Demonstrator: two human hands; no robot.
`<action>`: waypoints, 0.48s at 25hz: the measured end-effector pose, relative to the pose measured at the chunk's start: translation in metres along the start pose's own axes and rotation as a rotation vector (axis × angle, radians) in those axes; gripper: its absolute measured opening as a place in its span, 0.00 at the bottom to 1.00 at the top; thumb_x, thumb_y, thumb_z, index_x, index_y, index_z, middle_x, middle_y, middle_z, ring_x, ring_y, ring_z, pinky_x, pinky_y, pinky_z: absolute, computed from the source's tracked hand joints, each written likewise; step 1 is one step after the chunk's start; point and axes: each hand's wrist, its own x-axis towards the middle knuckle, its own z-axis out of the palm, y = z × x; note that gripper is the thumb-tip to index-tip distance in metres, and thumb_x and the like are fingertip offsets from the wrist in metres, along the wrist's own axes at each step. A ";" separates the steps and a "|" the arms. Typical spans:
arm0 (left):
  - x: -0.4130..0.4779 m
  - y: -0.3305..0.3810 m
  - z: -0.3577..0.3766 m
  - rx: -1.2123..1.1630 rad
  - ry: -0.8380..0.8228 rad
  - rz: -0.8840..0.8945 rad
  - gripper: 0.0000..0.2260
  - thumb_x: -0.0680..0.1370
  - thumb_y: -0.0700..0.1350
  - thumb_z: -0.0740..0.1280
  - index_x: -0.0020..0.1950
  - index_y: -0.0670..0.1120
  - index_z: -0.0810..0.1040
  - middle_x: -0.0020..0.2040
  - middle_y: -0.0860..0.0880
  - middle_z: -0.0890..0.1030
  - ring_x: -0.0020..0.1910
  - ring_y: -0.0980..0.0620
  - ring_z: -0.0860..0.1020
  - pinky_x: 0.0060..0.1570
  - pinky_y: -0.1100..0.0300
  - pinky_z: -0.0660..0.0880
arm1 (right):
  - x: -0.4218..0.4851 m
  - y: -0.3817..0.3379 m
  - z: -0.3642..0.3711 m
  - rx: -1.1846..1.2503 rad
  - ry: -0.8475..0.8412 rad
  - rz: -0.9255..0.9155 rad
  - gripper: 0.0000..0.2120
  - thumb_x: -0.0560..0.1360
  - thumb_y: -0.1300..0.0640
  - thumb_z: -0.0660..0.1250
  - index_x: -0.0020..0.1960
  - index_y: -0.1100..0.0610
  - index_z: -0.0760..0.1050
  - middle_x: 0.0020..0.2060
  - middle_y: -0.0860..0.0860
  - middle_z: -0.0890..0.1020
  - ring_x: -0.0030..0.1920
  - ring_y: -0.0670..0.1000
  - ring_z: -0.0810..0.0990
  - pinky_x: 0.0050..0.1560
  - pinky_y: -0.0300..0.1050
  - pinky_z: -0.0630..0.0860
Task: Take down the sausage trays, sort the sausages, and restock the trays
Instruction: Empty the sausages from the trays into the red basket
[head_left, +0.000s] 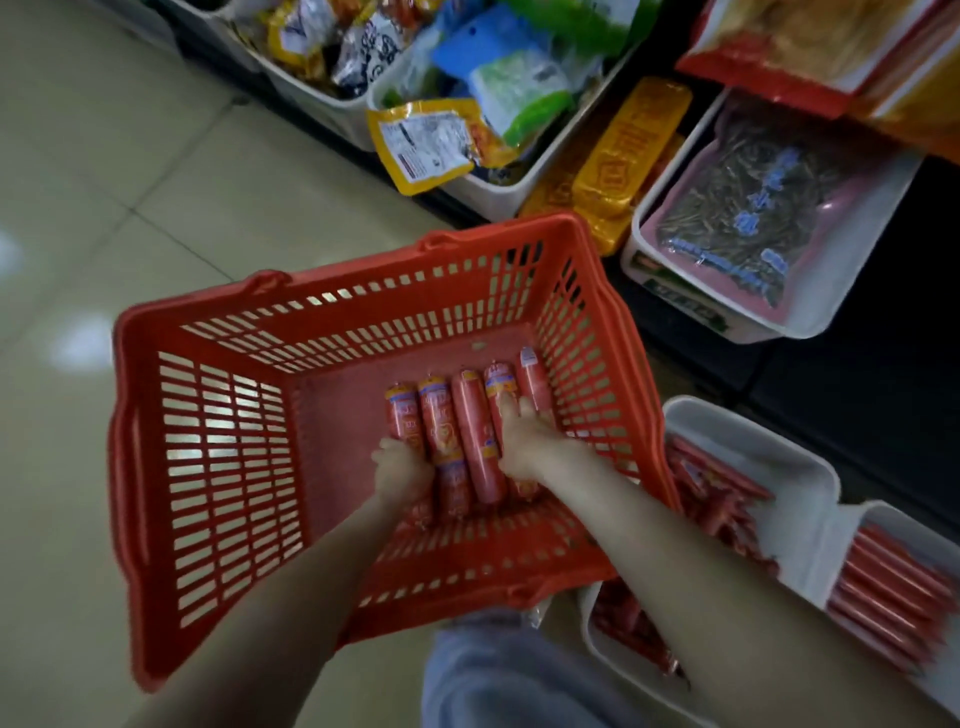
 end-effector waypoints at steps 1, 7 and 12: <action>0.001 -0.001 -0.001 0.002 -0.047 0.011 0.25 0.77 0.45 0.66 0.66 0.31 0.61 0.66 0.33 0.68 0.63 0.37 0.71 0.60 0.52 0.69 | 0.000 0.003 0.002 0.009 -0.015 0.009 0.40 0.77 0.62 0.61 0.77 0.55 0.36 0.77 0.53 0.44 0.76 0.59 0.49 0.74 0.55 0.53; -0.072 0.049 -0.025 0.077 -0.046 0.321 0.18 0.76 0.47 0.63 0.64 0.44 0.70 0.56 0.41 0.78 0.54 0.39 0.77 0.55 0.50 0.74 | -0.042 0.010 -0.023 0.178 0.218 -0.130 0.29 0.77 0.61 0.60 0.75 0.56 0.55 0.73 0.53 0.57 0.73 0.58 0.60 0.71 0.53 0.62; -0.188 0.128 -0.025 -0.100 0.177 0.785 0.14 0.77 0.36 0.62 0.62 0.41 0.74 0.56 0.40 0.79 0.56 0.41 0.77 0.53 0.57 0.67 | -0.125 0.065 -0.061 0.329 0.655 -0.321 0.24 0.77 0.62 0.58 0.73 0.57 0.61 0.69 0.55 0.64 0.67 0.60 0.67 0.66 0.56 0.66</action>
